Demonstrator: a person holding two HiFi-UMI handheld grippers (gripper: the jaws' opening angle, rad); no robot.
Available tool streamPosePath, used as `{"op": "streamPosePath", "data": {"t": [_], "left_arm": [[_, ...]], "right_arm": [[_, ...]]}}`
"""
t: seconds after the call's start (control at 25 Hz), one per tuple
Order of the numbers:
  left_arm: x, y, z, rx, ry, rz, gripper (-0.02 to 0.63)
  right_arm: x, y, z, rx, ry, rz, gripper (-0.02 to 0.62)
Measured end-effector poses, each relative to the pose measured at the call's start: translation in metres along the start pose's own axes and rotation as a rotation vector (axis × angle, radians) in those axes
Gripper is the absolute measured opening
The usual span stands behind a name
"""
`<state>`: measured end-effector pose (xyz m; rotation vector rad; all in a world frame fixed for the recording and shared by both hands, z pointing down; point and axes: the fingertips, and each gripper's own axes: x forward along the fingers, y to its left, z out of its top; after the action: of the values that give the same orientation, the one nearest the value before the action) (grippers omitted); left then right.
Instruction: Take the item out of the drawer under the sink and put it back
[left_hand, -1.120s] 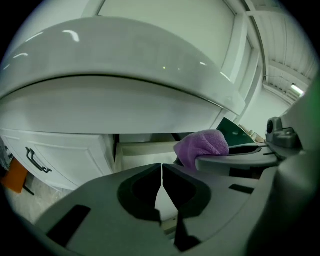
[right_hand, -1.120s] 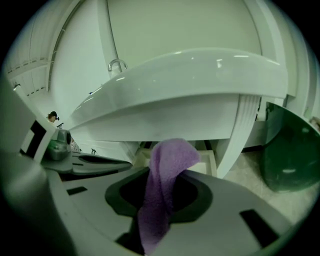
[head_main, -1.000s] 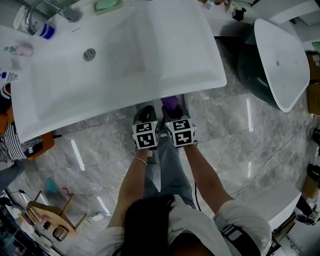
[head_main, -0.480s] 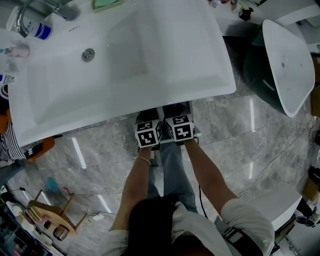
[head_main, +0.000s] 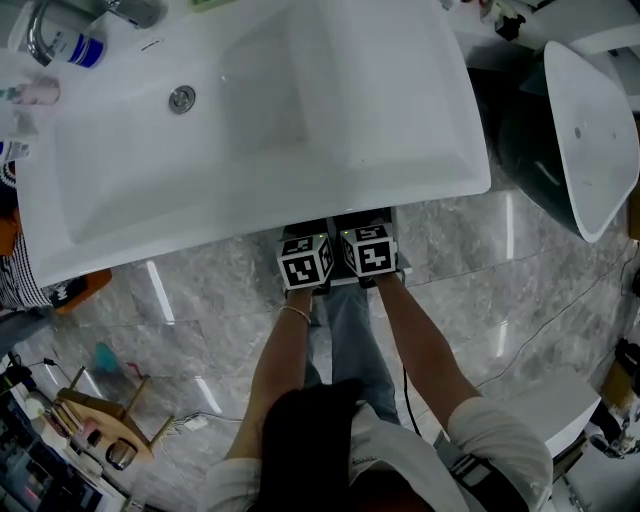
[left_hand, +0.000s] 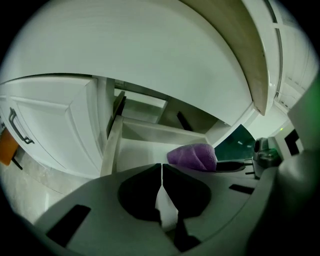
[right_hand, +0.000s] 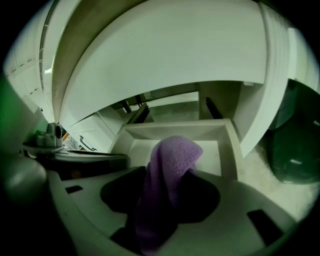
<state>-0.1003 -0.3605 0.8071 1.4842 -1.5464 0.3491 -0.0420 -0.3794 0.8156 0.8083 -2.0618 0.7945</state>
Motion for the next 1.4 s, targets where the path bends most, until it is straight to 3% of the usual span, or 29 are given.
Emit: {"op": "streamPosePath", "data": {"t": [0.28, 0.8, 1.2, 1.4], "left_arm": [[-0.008, 0.0, 0.0, 0.01, 0.006, 0.014, 0.014], [-0.043, -0.014, 0.019, 0.029, -0.036, -0.011, 0.014], [-0.081, -0.037, 0.041, 0.059, -0.094, -0.039, 0.014], [-0.105, -0.05, 0.044, 0.075, -0.107, -0.057, 0.014]], "right_arm": [[-0.01, 0.011, 0.008, 0.035, -0.045, 0.047, 0.29], [-0.054, 0.022, 0.027, 0.021, -0.074, 0.039, 0.305], [-0.098, 0.027, 0.047, 0.025, -0.154, -0.022, 0.102], [-0.121, 0.037, 0.054, 0.044, -0.168, -0.032, 0.044]]}}
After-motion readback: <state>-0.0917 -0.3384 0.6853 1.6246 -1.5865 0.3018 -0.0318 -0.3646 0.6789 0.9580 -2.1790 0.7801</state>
